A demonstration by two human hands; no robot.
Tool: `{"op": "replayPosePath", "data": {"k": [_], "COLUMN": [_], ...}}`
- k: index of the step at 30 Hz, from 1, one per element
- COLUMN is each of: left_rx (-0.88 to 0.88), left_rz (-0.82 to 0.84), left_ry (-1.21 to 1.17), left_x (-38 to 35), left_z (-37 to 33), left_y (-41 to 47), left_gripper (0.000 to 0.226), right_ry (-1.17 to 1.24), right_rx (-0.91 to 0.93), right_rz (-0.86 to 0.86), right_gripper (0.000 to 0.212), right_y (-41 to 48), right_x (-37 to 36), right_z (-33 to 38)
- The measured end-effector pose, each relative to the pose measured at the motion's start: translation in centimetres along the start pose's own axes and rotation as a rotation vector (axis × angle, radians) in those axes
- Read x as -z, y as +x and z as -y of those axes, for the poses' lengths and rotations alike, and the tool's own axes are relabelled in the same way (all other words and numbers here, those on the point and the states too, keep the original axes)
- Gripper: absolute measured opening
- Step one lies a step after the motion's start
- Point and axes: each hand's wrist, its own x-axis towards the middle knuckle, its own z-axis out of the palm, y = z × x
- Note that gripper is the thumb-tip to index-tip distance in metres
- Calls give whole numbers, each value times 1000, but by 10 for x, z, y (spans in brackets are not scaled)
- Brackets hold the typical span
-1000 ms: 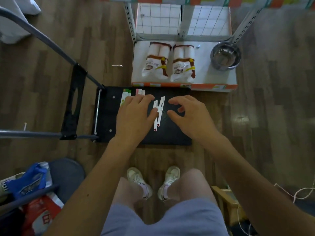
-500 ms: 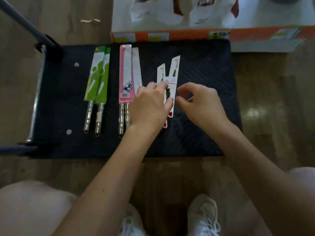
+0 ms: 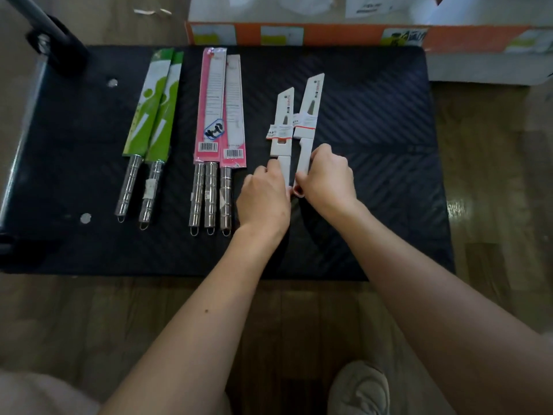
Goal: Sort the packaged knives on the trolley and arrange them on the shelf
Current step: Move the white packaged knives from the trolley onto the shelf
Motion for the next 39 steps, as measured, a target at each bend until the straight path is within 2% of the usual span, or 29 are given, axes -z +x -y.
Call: {"op": "replayPosePath", "data": {"k": [4, 8, 11, 14, 18, 20, 26, 28, 31, 39], "left_rx": [35, 73, 105, 142, 152, 184, 183, 184, 200, 131], "left_rz": [-10, -4, 18, -3, 4, 27, -29, -47, -65, -56], "left_ry": [-5, -60, -123, -238, -314, -416, -703, -830, -984, -1079], "left_x": [-1, -2, -4, -1, 4, 7, 39, 64, 121, 349], "left_z": [2, 6, 9, 15, 21, 22, 3, -11, -39, -147], "left_y": [-1, 4, 10, 12, 9, 8, -3, -10, -30, -142], "left_gripper": [37, 39, 41, 28, 20, 18, 12, 8, 19, 8], "right_ry": [36, -47, -62, -18, 192, 319, 562, 618, 700, 816], "right_rx": [-33, -20, -31, -78, -192, -238, -203, -163, -124, -22], "right_rz": [3, -19, 9, 61, 197, 229, 166, 141, 144, 109], "right_gripper": [32, 42, 42, 37, 15, 15, 7, 5, 9, 3], "right_y": [-1, -1, 2, 5, 10, 9, -10, -27, -68, -217], "right_x": [-3, -7, -5, 0, 11, 17, 47, 69, 120, 328], "right_z": [-3, 0, 2, -3, -19, -26, -16, -2, 32, 151]}}
